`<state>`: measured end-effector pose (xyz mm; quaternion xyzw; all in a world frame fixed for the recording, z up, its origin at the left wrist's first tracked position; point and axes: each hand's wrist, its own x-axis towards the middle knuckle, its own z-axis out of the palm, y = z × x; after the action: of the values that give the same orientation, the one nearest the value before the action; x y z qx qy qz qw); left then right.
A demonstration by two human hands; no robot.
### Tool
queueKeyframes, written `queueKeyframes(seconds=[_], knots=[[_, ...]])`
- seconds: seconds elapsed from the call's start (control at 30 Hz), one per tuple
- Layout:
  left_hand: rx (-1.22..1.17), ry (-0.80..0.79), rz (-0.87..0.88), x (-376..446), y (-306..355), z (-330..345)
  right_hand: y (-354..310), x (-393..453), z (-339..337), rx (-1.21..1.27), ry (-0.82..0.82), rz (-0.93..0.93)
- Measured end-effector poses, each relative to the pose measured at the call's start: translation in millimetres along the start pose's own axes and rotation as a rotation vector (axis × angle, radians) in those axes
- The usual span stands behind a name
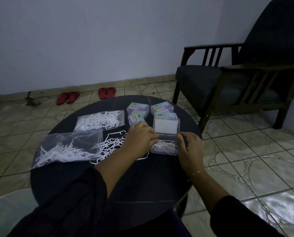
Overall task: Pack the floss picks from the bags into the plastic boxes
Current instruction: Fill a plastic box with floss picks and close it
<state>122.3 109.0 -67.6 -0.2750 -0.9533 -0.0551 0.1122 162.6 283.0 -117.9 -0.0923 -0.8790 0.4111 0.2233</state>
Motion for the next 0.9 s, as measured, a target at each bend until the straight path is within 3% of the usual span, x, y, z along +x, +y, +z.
queueKeyframes(seconds=[0.13,0.47,0.67,0.9], knots=[[-0.032,0.049,-0.054,-19,-15,-3,-13,-11,-4,-0.22,0.013,-0.128],[-0.011,-0.138,-0.252,-78,-46,-28,-51,-38,19,-0.484,-0.172,-0.721],[0.148,-0.256,-0.232,-104,-53,-35,-79,-39,35,-0.73,-0.556,-0.716],[0.167,-0.216,-0.268,-112,-53,-25,-98,-24,53,-1.025,-0.672,-0.691]])
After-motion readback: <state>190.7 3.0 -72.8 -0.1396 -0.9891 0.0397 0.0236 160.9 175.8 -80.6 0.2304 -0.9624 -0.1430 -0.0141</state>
